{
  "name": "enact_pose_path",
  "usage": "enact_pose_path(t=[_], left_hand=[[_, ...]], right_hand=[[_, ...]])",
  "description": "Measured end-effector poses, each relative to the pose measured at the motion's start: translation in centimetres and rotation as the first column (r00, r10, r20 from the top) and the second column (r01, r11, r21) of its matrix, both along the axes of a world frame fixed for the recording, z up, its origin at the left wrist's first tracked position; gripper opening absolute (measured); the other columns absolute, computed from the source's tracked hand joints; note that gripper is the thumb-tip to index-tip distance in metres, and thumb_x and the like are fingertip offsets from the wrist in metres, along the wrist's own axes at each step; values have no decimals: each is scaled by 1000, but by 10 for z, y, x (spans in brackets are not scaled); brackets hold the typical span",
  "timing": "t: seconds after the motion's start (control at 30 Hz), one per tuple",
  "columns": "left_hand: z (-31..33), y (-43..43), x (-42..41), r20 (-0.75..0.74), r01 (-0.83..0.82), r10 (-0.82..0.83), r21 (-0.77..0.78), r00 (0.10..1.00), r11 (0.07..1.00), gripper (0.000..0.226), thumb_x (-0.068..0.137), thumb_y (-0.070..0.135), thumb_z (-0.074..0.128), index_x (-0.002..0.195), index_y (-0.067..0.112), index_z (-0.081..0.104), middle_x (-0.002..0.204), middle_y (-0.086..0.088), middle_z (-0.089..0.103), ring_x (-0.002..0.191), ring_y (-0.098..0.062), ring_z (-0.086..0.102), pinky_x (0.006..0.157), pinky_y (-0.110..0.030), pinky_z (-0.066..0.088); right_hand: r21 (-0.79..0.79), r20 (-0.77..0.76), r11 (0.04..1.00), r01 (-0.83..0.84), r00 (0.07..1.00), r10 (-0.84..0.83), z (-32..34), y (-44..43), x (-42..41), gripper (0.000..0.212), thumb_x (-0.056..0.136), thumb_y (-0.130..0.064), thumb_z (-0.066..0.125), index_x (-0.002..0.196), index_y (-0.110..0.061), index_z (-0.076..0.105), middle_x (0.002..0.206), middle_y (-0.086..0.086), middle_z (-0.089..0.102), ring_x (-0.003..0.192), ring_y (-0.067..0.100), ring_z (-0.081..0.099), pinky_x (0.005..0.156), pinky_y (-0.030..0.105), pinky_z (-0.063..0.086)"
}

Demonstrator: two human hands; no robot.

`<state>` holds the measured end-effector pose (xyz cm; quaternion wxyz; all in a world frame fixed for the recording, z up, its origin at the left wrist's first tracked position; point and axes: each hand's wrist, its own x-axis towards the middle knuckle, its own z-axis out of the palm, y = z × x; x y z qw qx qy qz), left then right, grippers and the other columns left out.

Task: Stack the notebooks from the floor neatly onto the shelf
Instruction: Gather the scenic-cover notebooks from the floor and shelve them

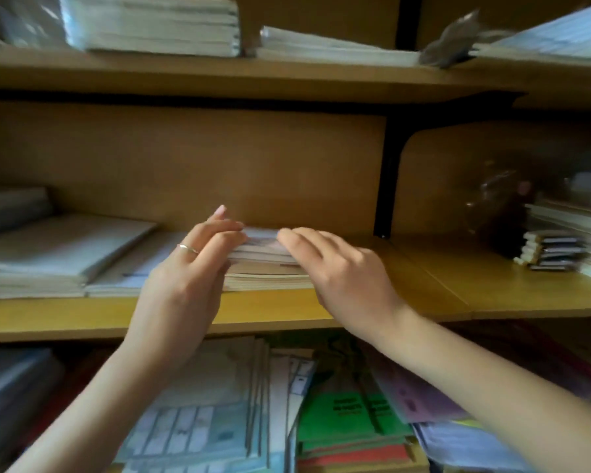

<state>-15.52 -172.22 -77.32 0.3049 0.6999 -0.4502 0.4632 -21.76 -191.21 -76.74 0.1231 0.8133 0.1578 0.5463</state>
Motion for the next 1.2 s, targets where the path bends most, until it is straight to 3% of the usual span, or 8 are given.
enact_pose_path(t=[0.3, 0.4, 0.47, 0.6, 0.67, 0.77, 0.97, 1.2], left_hand=[[-39, 105, 66, -219, -307, 314, 66, 924, 949, 32, 79, -5, 59, 106, 13, 61, 117, -5, 61, 86, -33, 66, 62, -40, 55], [-43, 117, 73, -278, -414, 438, 143, 855, 899, 36, 72, -3, 69, 102, 17, 66, 117, -3, 60, 89, -32, 64, 61, -38, 54], [-47, 123, 75, -335, -424, 466, 192, 819, 885, 37, 70, 0, 72, 103, 18, 69, 125, -7, 57, 105, -33, 58, 79, -43, 53], [-56, 131, 61, -281, -323, 377, 222, 882, 920, 26, 73, 10, 72, 96, 17, 64, 110, -4, 55, 94, -27, 56, 78, -35, 46], [-53, 127, 49, -188, -279, 341, 291, 921, 915, 12, 82, 26, 58, 91, 19, 63, 97, 1, 57, 80, -22, 57, 68, -28, 41], [-49, 111, 44, -233, -196, 311, 411, 921, 890, 36, 87, 42, 34, 100, 24, 63, 94, 7, 60, 72, -18, 60, 61, -23, 36], [-55, 83, 73, -428, -207, 387, 410, 816, 889, 40, 96, 41, 39, 130, 26, 50, 122, -2, 53, 104, -23, 57, 85, -34, 45], [-32, 57, 107, -495, -385, 551, 403, 671, 830, 36, 94, 50, 37, 98, 18, 53, 111, -7, 60, 109, -25, 46, 89, -37, 33]], right_hand=[[-136, -170, 991, 15, 985, -38, -21, 102, 98, 42, 79, -9, 43, 114, -17, 65, 86, -1, 68, 76, 16, 68, 38, 23, 42], [-36, -341, 995, 93, 935, -99, -29, 125, 97, 53, 84, -3, 38, 135, -10, 50, 133, 9, 55, 125, 20, 51, 73, 33, 55], [86, -491, 978, 190, 862, -124, -47, 133, 84, 59, 88, 0, 48, 144, -9, 34, 150, 12, 32, 138, 27, 32, 98, 42, 43], [332, -412, 911, 245, 906, -93, -68, 131, 60, 44, 73, -19, 77, 113, -17, 59, 99, 5, 57, 88, 24, 59, 68, 33, 51], [371, -436, 906, 205, 900, -25, -64, 128, 61, 37, 73, -22, 77, 106, -20, 60, 93, -1, 64, 86, 21, 62, 69, 32, 48], [461, -450, 861, 215, 893, 18, -52, 130, 66, 26, 77, -21, 74, 99, -20, 62, 89, -2, 69, 84, 21, 64, 68, 29, 41], [548, -489, 807, 219, 867, 97, -41, 140, 76, 34, 88, -6, 49, 115, -24, 56, 112, -2, 64, 104, 19, 56, 84, 29, 43], [563, -424, 824, 69, 880, 216, -55, 111, 51, 29, 86, -4, 51, 106, -22, 61, 104, -9, 64, 100, 8, 56, 91, 23, 43]])
